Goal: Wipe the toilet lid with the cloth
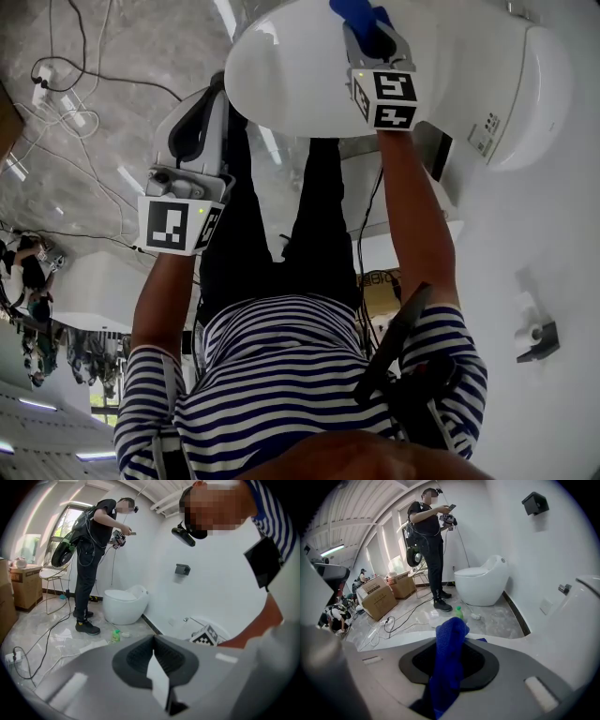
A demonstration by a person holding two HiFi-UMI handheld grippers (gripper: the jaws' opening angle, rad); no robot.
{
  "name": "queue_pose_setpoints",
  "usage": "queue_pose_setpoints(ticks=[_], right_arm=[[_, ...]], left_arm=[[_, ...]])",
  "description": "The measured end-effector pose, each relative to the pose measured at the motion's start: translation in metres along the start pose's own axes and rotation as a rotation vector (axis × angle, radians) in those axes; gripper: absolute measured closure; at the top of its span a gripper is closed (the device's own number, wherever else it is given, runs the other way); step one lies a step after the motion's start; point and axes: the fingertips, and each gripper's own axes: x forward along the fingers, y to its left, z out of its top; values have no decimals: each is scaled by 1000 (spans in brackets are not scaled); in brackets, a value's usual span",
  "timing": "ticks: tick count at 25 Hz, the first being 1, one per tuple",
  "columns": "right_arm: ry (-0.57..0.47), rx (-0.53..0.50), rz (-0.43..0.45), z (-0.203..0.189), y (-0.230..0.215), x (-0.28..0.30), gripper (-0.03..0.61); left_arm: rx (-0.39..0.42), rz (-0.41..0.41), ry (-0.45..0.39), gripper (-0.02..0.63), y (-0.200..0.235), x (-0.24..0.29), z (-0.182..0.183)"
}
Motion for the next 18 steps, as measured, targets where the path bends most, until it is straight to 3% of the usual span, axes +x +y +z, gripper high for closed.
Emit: queue_pose_setpoints(ticks=[18], right_arm=[[21,-80,187,0,149,30,474]], left_arm=[[-20,48,-25,612,40,-43,-7]])
